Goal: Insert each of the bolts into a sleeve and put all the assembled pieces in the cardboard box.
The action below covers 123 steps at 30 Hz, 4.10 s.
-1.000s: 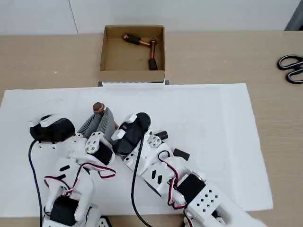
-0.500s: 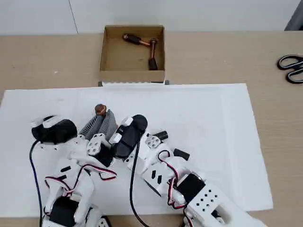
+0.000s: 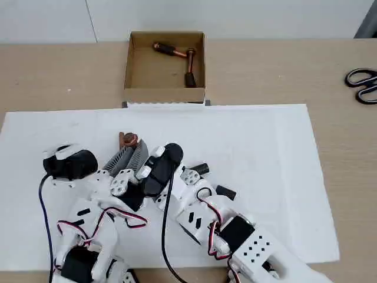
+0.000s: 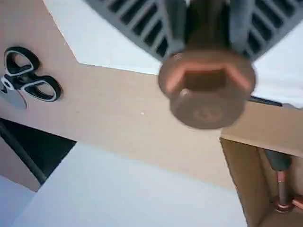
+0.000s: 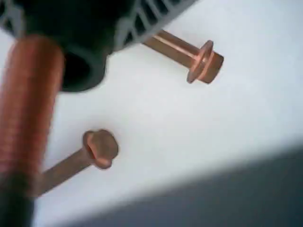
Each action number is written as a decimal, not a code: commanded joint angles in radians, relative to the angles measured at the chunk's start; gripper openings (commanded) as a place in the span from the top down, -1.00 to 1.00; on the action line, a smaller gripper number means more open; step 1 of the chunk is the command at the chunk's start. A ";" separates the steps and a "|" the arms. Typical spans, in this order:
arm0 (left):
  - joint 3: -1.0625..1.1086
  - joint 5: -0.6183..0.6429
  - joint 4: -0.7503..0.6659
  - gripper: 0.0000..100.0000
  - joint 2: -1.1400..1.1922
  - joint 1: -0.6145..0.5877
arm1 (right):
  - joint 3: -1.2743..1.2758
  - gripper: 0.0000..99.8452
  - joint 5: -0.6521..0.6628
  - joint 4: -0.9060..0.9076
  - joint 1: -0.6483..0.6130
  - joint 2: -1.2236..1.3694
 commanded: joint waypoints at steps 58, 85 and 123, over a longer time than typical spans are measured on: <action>-0.213 0.074 0.153 0.99 0.003 -0.074 | -0.069 0.99 0.074 -0.076 -0.039 -0.019; -0.209 0.072 0.138 0.99 0.005 -0.144 | -0.068 0.99 0.069 -0.079 -0.016 -0.019; -0.102 -0.173 0.382 0.99 0.005 0.074 | -0.091 0.99 0.123 -0.087 -0.016 -0.021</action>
